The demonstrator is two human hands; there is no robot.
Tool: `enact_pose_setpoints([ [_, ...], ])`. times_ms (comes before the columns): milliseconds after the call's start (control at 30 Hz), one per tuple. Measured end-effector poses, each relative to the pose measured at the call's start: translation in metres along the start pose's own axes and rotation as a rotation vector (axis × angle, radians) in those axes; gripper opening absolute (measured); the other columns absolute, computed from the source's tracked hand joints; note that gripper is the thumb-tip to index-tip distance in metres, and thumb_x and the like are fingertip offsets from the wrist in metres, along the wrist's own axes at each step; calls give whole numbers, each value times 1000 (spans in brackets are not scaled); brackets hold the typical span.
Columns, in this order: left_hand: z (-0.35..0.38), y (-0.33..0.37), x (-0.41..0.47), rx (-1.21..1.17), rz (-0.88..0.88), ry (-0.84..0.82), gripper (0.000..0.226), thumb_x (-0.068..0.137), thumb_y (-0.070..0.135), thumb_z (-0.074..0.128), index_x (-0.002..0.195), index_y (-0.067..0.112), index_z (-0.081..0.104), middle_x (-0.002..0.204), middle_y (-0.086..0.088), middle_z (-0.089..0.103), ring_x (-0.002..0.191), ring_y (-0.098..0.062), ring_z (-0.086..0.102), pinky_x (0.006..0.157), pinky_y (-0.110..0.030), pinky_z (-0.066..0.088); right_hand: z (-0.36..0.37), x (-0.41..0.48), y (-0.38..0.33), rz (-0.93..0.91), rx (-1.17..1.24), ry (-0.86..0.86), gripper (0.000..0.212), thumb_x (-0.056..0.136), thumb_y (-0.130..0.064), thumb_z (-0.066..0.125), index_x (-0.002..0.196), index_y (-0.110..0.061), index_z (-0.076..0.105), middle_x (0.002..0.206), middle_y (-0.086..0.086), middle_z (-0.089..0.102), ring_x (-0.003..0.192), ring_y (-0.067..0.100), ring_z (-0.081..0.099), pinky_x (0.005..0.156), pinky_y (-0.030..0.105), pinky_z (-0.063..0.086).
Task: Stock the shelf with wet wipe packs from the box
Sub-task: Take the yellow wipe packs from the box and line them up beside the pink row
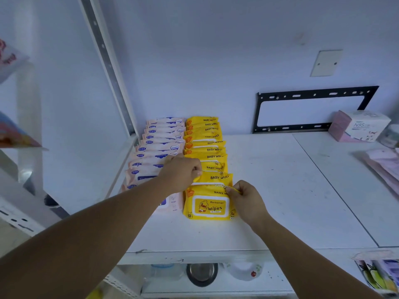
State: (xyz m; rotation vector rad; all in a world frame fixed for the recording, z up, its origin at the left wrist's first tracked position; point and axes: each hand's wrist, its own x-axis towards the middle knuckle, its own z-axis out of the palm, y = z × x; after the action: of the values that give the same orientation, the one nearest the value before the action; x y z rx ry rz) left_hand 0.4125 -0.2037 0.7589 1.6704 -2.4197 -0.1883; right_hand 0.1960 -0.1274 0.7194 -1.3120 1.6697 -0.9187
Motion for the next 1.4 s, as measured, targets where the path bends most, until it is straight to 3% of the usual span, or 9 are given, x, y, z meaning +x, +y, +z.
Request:
enact_pose_setpoints([
  [267,-6,9,-14,-22,-35,49,15,95,47,58,106,36,60,111,12,59,107,-13,49,96,-39,38,-7,5,-6,29,-50,-40,32,97,-35,63,72,-15,56,67,1,63,61,17,60,61,30,49],
  [433,-11,10,-29,-31,-10,23,19,94,45,59,111,37,60,124,9,56,118,-16,47,103,-41,38,-6,1,-14,-12,-38,-33,38,95,-31,67,59,-18,63,64,1,67,62,17,62,63,30,49],
  [633,-16,13,-40,-32,14,31,18,94,45,58,111,37,61,127,9,56,120,-18,46,102,-42,38,-9,-3,-20,-27,-124,-18,29,95,-38,64,77,-17,72,70,-3,68,66,13,61,60,27,44],
  [733,-18,17,-45,-37,41,51,21,94,46,58,112,36,61,126,8,55,121,-18,45,101,-40,37,-13,-7,-17,-11,-135,15,27,95,-37,64,87,-14,74,79,1,72,72,17,63,66,29,47],
  [833,-19,17,-50,-32,81,49,28,90,54,59,111,36,62,119,9,55,118,-17,46,99,-40,38,-14,-12,-15,11,-178,35,32,95,-30,60,85,-1,72,74,12,68,65,19,57,64,30,44],
  [900,-17,14,-56,3,117,12,38,83,64,63,110,37,61,112,11,54,112,-15,46,96,-39,40,-13,-16,-14,17,-218,49,33,92,-25,58,85,6,67,68,8,58,63,19,52,61,30,39],
  [1000,-14,12,-62,89,145,-37,51,77,68,66,116,36,58,115,11,55,111,-14,45,96,-38,39,-13,-23,-13,39,-253,55,33,93,-24,56,79,4,65,68,6,56,62,19,50,61,30,39],
  [1300,-15,14,-61,147,170,-7,46,84,60,66,119,33,56,121,8,57,116,-18,47,98,-39,39,-10,-40,-19,8,-282,28,38,96,-34,60,91,2,71,69,5,56,63,16,49,62,29,38],
  [1400,-14,13,-63,117,191,-7,47,83,62,65,119,33,55,121,9,55,116,-17,46,99,-39,40,-11,-47,-17,-3,-314,33,42,95,-37,61,86,3,68,77,20,62,65,15,50,64,30,38],
])
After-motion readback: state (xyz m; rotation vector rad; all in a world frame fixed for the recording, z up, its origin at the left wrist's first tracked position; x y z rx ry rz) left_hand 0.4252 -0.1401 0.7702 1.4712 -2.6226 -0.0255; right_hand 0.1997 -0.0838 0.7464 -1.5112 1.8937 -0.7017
